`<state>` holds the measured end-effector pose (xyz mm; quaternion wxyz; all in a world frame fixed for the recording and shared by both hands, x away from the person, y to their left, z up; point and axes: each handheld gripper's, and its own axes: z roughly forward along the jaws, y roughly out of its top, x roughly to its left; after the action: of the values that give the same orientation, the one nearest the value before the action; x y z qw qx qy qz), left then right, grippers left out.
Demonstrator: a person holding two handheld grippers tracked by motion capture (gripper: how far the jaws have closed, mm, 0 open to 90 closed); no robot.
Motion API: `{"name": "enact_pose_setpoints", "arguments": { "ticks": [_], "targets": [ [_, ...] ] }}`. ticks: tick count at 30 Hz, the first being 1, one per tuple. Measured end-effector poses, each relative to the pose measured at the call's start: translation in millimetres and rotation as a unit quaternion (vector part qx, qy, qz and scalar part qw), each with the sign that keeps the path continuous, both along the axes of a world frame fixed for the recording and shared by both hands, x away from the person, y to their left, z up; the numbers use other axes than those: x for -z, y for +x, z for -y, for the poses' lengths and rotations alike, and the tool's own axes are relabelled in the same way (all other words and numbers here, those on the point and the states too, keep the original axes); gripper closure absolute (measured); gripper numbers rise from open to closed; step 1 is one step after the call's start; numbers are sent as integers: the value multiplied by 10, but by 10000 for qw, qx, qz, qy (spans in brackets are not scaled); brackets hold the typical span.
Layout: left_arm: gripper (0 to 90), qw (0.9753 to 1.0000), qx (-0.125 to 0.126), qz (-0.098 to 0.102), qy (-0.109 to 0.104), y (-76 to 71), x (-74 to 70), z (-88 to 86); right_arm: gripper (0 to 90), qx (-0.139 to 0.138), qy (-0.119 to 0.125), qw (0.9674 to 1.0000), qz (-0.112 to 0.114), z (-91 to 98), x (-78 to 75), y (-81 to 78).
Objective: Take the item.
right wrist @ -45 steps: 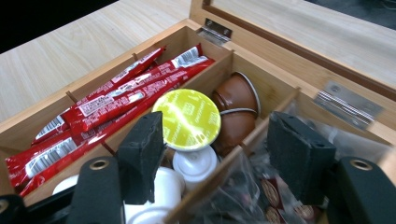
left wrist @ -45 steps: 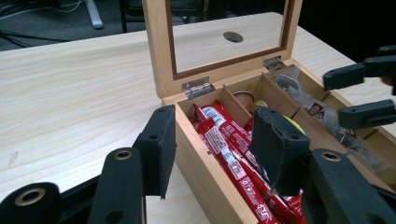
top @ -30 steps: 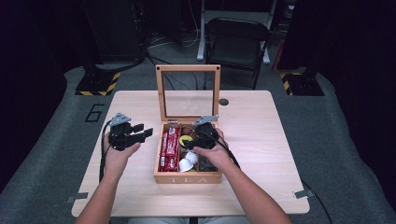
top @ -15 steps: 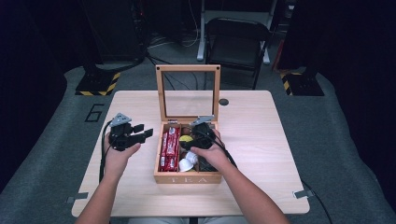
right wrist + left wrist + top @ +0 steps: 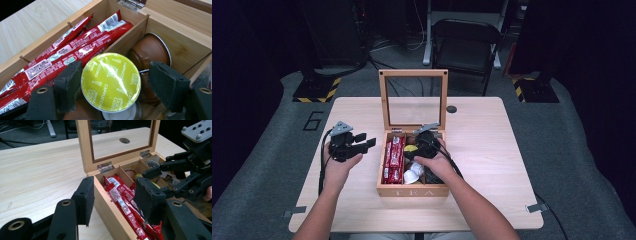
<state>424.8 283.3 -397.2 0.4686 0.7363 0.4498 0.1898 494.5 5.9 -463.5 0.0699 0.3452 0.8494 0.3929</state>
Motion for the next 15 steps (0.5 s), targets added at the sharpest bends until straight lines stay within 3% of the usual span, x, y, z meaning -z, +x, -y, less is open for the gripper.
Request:
{"name": "enact_pose_setpoints", "arguments": {
  "ticks": [9,10,15],
  "targets": [
    [503,10000,-33,15,-11,-3,-3,-5,328,-14,198,9995,-249,22,15,25],
    [503,10000,-42,26,-19,-2,-1,-3,344,21,217,9991,-367,25,9,15],
    [503,10000,-45,22,-12,-3,-4,-10,365,-49,175,9996,-202,15,3,6]
  ]
}}
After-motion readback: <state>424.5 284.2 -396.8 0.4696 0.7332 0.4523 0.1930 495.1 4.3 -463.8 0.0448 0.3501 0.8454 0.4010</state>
